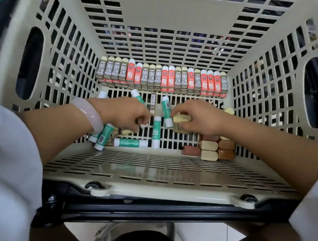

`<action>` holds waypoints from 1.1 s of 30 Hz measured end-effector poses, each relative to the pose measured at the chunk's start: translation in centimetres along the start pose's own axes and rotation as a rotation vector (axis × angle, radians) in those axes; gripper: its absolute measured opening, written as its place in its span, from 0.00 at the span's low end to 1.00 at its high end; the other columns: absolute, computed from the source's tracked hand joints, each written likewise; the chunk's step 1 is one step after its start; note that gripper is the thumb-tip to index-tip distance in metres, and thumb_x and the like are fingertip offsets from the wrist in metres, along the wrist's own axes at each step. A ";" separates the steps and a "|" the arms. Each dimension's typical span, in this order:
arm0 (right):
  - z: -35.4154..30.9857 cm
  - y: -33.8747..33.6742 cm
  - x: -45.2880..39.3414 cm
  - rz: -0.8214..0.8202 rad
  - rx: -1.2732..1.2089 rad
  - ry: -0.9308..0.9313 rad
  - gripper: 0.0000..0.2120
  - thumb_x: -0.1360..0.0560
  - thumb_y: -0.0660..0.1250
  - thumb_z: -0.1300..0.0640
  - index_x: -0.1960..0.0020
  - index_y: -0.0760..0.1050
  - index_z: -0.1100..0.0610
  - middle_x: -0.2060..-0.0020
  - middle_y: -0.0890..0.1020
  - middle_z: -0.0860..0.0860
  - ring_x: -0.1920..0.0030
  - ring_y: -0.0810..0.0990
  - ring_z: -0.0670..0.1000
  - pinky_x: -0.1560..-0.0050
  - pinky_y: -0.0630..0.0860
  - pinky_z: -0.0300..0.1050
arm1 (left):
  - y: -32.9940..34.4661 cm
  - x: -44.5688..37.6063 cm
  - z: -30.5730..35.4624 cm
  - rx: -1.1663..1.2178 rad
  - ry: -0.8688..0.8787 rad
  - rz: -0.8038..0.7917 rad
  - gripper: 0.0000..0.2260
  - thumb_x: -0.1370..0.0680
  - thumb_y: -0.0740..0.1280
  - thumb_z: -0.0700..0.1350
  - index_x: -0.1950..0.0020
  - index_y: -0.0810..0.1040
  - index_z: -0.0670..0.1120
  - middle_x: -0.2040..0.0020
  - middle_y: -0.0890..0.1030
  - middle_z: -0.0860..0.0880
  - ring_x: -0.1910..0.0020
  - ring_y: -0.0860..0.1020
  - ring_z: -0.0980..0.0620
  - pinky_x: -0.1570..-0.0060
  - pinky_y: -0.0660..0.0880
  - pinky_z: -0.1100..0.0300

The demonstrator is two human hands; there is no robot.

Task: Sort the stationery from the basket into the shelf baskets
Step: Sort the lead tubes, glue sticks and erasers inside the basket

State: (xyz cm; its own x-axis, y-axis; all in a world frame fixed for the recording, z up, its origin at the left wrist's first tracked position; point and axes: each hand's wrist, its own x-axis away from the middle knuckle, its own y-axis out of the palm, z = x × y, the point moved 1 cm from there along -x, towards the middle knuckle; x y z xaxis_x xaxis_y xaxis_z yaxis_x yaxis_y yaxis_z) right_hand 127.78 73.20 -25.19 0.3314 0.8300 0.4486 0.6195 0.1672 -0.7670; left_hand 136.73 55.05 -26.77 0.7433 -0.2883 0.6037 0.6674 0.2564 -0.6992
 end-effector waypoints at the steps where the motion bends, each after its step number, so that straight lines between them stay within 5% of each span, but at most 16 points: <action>1: 0.1 0.3 0.1 -0.045 0.087 -0.030 0.14 0.26 0.67 0.55 0.41 0.73 0.52 0.46 0.77 0.51 0.49 0.73 0.50 0.50 0.68 0.42 | 0.4 0.1 -0.3 -0.133 0.011 -0.063 0.10 0.26 0.68 0.44 0.45 0.76 0.48 0.50 0.79 0.51 0.50 0.75 0.52 0.55 0.66 0.61; 6: -0.4 1.1 0.6 -0.344 0.316 -0.105 0.13 0.26 0.65 0.57 0.42 0.74 0.53 0.64 0.71 0.42 0.60 0.68 0.45 0.59 0.63 0.40 | 0.8 0.3 -1.0 -0.508 0.089 -0.105 0.10 0.27 0.66 0.42 0.46 0.76 0.49 0.49 0.78 0.52 0.47 0.74 0.51 0.52 0.62 0.58; 10: -0.3 0.6 0.5 -0.328 0.274 -0.068 0.15 0.23 0.61 0.56 0.36 0.72 0.54 0.68 0.67 0.39 0.65 0.67 0.42 0.58 0.63 0.38 | 0.9 -0.1 -0.9 -0.543 0.100 -0.057 0.03 0.26 0.64 0.41 0.53 0.75 0.46 0.53 0.76 0.50 0.51 0.74 0.51 0.55 0.65 0.61; 13: -0.7 0.3 0.5 -0.167 0.090 -0.030 0.15 0.22 0.61 0.56 0.36 0.71 0.55 0.59 0.77 0.45 0.57 0.76 0.46 0.55 0.68 0.40 | 0.0 0.1 -0.7 -0.250 0.045 0.009 0.08 0.28 0.68 0.41 0.60 0.69 0.47 0.62 0.71 0.53 0.61 0.71 0.54 0.66 0.65 0.66; 16: -1.5 0.2 0.2 -0.062 -0.350 0.033 0.18 0.24 0.64 0.53 0.35 0.68 0.53 0.49 0.78 0.48 0.50 0.77 0.47 0.49 0.73 0.40 | -0.8 0.1 0.7 0.212 0.067 0.158 0.12 0.30 0.73 0.43 0.59 0.69 0.51 0.65 0.73 0.56 0.66 0.71 0.58 0.70 0.65 0.68; 19: -1.9 0.0 0.0 0.020 -0.589 0.034 0.15 0.26 0.67 0.56 0.40 0.71 0.55 0.51 0.81 0.49 0.53 0.80 0.46 0.47 0.76 0.40 | -1.2 0.1 2.0 0.526 0.077 0.277 0.15 0.31 0.74 0.41 0.59 0.68 0.53 0.63 0.77 0.54 0.64 0.77 0.57 0.66 0.72 0.71; 21: -1.6 -0.3 0.0 0.083 -0.549 0.050 0.12 0.26 0.68 0.58 0.44 0.73 0.56 0.55 0.82 0.50 0.55 0.81 0.46 0.49 0.77 0.42 | -1.2 0.0 1.8 0.625 0.041 0.284 0.15 0.30 0.73 0.39 0.57 0.68 0.52 0.58 0.78 0.51 0.59 0.80 0.52 0.59 0.76 0.63; 25: -0.8 -0.5 0.1 0.130 -0.053 0.048 0.13 0.26 0.67 0.54 0.42 0.74 0.55 0.51 0.82 0.51 0.53 0.79 0.49 0.49 0.76 0.47 | -1.0 0.4 0.0 0.208 -0.014 0.107 0.08 0.27 0.70 0.41 0.52 0.72 0.48 0.54 0.78 0.49 0.57 0.77 0.54 0.58 0.74 0.63; 28: -0.2 0.1 0.5 -0.109 0.280 0.043 0.14 0.26 0.66 0.50 0.43 0.72 0.54 0.54 0.77 0.49 0.55 0.72 0.49 0.58 0.69 0.42 | -0.1 0.7 -0.9 -0.126 -0.062 -0.172 0.09 0.25 0.67 0.42 0.46 0.78 0.45 0.49 0.80 0.49 0.50 0.77 0.51 0.55 0.70 0.62; 31: -0.1 0.4 0.5 -0.220 0.450 0.021 0.13 0.25 0.65 0.51 0.43 0.71 0.54 0.61 0.70 0.46 0.56 0.69 0.49 0.61 0.64 0.42 | -0.3 0.8 -1.3 -0.327 -0.128 -0.192 0.10 0.25 0.66 0.44 0.45 0.78 0.46 0.47 0.79 0.50 0.48 0.76 0.51 0.51 0.71 0.59; 33: 0.1 0.4 0.4 -0.233 0.438 0.022 0.15 0.24 0.64 0.52 0.40 0.70 0.54 0.53 0.75 0.50 0.53 0.72 0.50 0.60 0.65 0.42 | -0.3 1.0 -1.5 -0.494 -0.151 -0.181 0.09 0.25 0.65 0.44 0.45 0.78 0.46 0.48 0.78 0.49 0.48 0.76 0.49 0.46 0.72 0.56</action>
State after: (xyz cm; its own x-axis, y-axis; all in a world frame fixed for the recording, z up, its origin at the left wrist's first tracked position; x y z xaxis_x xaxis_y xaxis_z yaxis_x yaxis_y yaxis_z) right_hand 128.10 73.65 -25.30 0.2371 0.7336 0.6368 0.3233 0.5586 -0.7639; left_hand 137.18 53.35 -26.54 0.6413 -0.1423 0.7540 0.7111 -0.2592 -0.6536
